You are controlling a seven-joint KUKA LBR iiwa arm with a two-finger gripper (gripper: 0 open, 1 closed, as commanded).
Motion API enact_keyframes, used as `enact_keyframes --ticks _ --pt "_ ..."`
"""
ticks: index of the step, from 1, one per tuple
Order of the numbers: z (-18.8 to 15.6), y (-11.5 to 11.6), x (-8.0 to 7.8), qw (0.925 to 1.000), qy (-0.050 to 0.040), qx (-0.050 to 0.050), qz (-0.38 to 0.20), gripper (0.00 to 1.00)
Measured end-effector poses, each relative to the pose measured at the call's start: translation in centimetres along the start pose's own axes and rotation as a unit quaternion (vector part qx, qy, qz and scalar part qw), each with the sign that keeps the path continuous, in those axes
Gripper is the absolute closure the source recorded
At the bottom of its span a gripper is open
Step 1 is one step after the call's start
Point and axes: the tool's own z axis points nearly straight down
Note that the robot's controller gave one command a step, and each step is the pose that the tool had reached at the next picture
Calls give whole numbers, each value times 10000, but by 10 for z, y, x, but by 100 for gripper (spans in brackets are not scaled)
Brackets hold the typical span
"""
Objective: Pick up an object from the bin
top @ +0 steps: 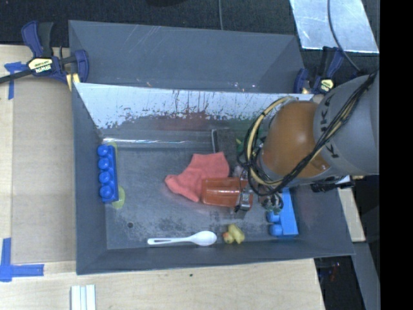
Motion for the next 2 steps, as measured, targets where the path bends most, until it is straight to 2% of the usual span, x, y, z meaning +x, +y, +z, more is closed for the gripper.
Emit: enact_keyframes --ticks 1,2 --pt "-70 2 -5 9999 77 -5 -119 100" --pt "-147 -5 -3 9998 80 1 -205 100"
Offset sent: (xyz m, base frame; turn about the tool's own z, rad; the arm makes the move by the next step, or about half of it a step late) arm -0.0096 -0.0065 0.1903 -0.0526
